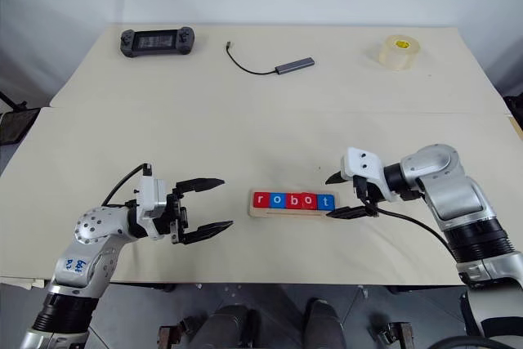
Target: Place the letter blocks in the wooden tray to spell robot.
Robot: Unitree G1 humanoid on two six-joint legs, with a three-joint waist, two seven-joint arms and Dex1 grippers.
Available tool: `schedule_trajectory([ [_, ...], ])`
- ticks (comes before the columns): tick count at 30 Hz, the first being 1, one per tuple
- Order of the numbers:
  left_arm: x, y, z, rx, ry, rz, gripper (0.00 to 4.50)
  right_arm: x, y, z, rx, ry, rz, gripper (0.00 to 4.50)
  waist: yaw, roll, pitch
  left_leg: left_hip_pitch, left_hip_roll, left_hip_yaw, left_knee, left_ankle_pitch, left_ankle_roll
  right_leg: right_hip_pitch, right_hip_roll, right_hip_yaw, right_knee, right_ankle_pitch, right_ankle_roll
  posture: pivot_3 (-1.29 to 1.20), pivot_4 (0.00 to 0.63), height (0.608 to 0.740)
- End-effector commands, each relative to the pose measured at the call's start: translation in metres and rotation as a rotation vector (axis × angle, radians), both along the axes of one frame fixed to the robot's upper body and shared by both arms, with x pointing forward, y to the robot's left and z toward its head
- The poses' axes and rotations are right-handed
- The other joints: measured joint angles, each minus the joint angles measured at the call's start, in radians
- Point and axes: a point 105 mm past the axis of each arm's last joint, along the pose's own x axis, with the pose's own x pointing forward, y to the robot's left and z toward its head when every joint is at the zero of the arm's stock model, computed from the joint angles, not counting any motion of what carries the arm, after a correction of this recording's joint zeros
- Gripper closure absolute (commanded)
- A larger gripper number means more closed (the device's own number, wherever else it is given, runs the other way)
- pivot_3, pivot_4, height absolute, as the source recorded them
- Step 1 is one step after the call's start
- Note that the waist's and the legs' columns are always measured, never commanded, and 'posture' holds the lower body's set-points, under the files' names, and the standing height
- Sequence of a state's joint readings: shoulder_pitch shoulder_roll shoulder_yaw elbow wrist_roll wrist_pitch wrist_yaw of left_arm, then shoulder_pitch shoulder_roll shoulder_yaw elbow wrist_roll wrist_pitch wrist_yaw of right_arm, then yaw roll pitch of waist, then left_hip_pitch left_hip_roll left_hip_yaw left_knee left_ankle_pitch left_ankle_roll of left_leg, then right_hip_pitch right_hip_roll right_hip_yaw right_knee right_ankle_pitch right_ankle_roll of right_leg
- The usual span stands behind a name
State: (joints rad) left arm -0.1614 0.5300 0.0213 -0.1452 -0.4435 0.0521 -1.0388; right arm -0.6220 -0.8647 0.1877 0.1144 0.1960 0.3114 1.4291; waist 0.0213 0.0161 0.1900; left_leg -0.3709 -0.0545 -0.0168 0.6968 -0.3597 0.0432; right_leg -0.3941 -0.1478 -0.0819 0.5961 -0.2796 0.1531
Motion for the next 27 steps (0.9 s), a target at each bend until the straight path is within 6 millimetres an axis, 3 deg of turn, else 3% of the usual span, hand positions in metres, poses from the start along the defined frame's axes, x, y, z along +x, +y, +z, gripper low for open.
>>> schedule_trajectory([
  [1,-0.002,-0.002,0.009,-0.012,-0.038,-0.011,0.00,-0.003,0.003,0.024,0.042,-0.045,0.017,0.74,0.001,0.000,0.000,0.000,0.000,0.000,0.000,0.000,0.000,0.000,0.000,0.000,0.000,0.000,0.000,0.00,0.150,0.740],
  [3,-0.002,-0.002,0.009,-0.013,-0.038,-0.012,0.00,-0.004,0.008,0.022,0.058,-0.043,0.023,1.27,0.000,0.000,0.000,0.000,0.000,0.000,0.000,0.000,0.000,0.000,0.000,0.000,0.000,0.000,0.000,0.00,0.150,0.740],
  [12,-0.002,-0.004,0.008,-0.014,-0.036,-0.015,0.00,-0.005,0.040,0.006,0.114,-0.024,0.066,4.45,0.000,0.000,0.000,0.000,0.000,0.000,0.000,0.000,0.000,0.000,0.000,0.000,0.000,0.000,0.000,0.00,0.150,0.740],
  [27,-0.003,-0.003,0.008,-0.010,-0.035,-0.006,0.00,-0.004,0.036,-0.024,0.046,0.034,0.023,4.45,-0.001,0.000,0.000,0.000,0.000,0.000,0.000,0.000,0.000,0.000,0.000,0.000,0.000,0.000,0.000,0.00,0.150,0.740],
])
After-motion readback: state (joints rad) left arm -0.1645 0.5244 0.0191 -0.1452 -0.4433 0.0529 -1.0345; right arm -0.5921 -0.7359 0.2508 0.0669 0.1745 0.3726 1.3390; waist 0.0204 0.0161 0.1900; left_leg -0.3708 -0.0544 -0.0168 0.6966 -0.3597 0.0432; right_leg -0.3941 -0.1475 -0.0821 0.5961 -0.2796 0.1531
